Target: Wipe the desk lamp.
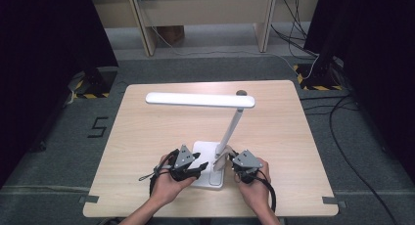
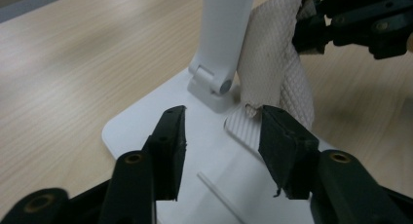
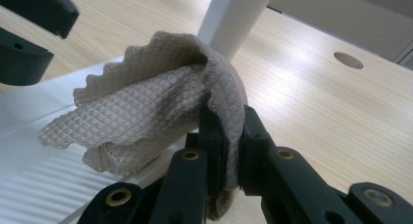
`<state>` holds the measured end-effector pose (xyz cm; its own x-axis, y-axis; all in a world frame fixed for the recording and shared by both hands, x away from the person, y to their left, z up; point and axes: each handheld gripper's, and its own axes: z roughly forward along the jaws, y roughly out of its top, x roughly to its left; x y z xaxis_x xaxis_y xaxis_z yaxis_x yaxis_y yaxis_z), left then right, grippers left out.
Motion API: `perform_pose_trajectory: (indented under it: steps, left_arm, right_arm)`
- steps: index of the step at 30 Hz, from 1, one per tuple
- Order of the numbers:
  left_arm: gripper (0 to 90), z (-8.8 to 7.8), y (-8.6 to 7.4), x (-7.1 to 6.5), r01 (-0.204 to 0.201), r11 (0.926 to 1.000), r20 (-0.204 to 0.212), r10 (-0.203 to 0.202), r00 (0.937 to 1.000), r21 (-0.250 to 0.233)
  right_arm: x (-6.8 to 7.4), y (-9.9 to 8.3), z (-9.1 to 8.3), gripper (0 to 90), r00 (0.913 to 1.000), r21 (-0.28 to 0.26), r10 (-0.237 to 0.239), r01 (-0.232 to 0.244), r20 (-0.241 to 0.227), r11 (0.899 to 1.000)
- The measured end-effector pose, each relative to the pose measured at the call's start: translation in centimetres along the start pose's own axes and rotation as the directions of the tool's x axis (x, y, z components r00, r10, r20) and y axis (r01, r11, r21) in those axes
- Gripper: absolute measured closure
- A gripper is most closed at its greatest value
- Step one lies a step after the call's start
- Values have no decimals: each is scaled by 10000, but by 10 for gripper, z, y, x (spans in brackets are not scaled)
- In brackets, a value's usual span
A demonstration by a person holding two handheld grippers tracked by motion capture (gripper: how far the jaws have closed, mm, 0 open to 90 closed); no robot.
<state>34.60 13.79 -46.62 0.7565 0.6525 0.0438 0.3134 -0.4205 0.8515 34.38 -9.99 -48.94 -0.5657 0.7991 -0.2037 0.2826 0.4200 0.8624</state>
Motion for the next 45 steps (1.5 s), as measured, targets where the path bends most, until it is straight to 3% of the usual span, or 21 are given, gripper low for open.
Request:
perform_pose_trajectory:
  steps: [4,7,10,14,16,20,24,29,32,37,41,43,45]
  left_arm:
    - [438,-5,13,-9,-277,9986,335,292,9990,-462]
    - [425,-6,21,-18,-452,9966,739,503,9960,-689]
    - [415,-6,27,-26,-888,9935,988,956,9905,-719]
    - [405,-2,28,-31,-1590,9862,851,1624,9830,-464]
    - [408,-1,27,-29,-1743,9843,734,1760,9816,-288]
    - [466,-1,25,-23,-2072,9782,524,2074,9768,-107]
    - [596,-3,22,-17,-2177,9760,415,2174,9752,21]
    - [784,-8,17,-6,-2051,9787,109,2052,9787,-96]
    - [800,-12,13,1,-2033,9791,-116,2032,9791,-52]
    - [803,-16,5,17,-1938,9807,-473,1948,9797,249]
    - [802,-19,-3,30,-2024,9775,-849,2069,9747,589]
    - [802,-22,-6,35,-1938,9790,-1015,1995,9746,629]
    - [801,-25,-8,40,-2045,9759,-1122,2122,9708,765]
  right_arm:
    - [3,5,-11,835,9999,-206,-86,84,-89,9998]
    - [9,8,-22,835,9998,-351,-95,89,-175,9993]
    - [17,10,-28,835,9990,-484,-220,202,-377,9986]
    - [22,15,-29,835,9979,-578,-369,338,-525,9978]
    - [23,17,-27,834,9973,-569,-414,379,-609,9977]
    - [26,21,-26,834,9962,-609,-487,443,-724,9972]
    - [28,25,-22,833,9949,-664,-601,548,-806,9963]
    - [34,30,-18,816,9932,-688,-534,464,-1031,9965]
    - [38,30,-15,762,9913,-794,-428,330,-1247,9963]
    - [41,30,-12,580,9823,-773,-33,-114,-1875,9969]
    - [36,31,-17,534,9815,-947,114,-300,-1913,9951]
    - [31,30,-20,533,9836,-1012,221,-407,-1793,9940]
    - [25,28,-23,534,9862,-1095,468,-647,-1587,9919]
